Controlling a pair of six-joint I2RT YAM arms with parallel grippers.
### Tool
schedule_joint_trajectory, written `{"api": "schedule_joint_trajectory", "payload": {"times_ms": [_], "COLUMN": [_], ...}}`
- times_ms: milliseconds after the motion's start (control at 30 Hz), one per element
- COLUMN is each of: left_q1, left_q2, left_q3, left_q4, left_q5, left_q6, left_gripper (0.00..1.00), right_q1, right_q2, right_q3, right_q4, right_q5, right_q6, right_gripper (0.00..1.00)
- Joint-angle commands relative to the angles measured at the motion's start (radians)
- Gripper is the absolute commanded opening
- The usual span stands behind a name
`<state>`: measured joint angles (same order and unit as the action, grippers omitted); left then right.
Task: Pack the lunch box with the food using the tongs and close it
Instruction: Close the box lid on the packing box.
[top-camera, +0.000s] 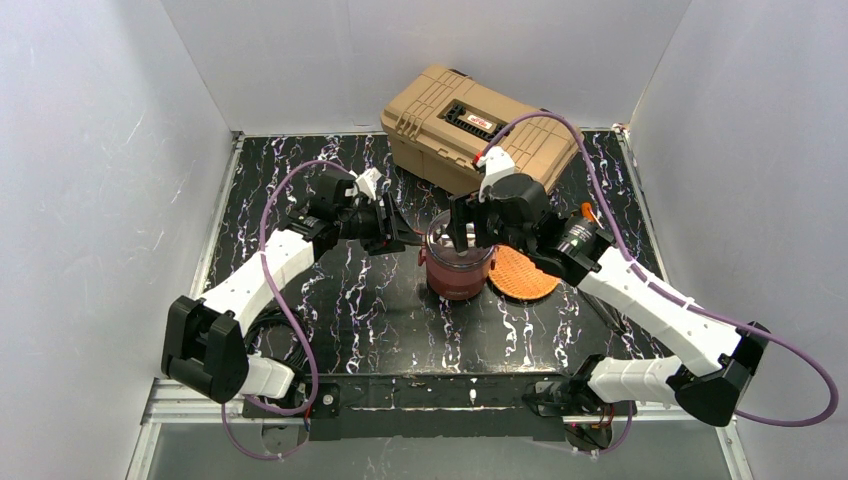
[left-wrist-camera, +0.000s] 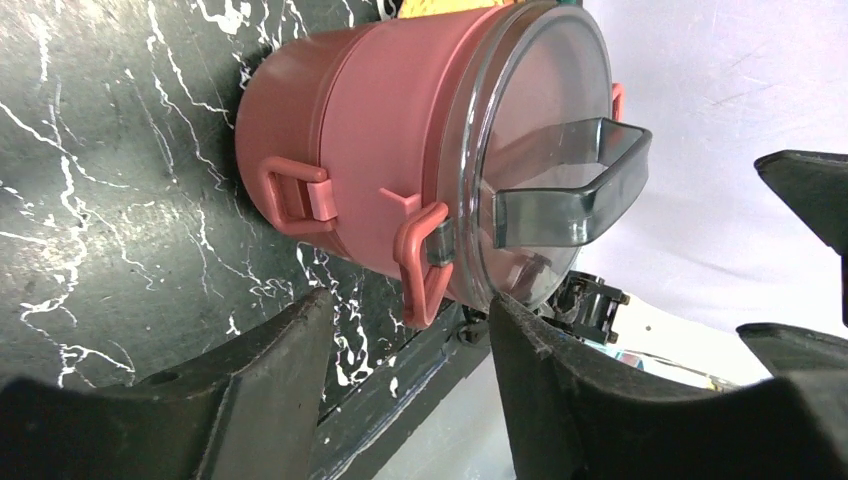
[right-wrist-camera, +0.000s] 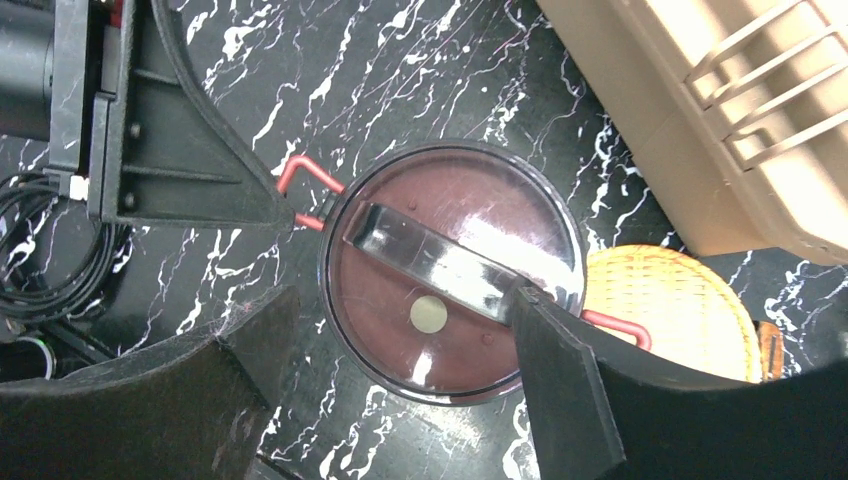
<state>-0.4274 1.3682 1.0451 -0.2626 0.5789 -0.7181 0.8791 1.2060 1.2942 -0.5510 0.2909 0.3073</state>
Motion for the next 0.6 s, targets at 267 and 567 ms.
{"api": "schedule_joint_trajectory", "payload": {"times_ms": [267,567], "left_q1": [0.039,0.048], "left_q2": [0.017,0.022], "left_q3": [0.202,0.137], "left_q4": [-0.22,-0.175], "left_q5": [-0.113,-0.094], "left_q6": [0.283,0.297], "left_gripper": [0.63,0.63], "right_q1": [0.092,0.152], "right_q2": [0.138,0.209], "right_q3": [0.089,0.149], "right_q4": [-0.088,-0.174], "right_q5": [0.264,0.422], "right_q6": [0.219,0.277], "right_gripper": [0.95,0.98]}}
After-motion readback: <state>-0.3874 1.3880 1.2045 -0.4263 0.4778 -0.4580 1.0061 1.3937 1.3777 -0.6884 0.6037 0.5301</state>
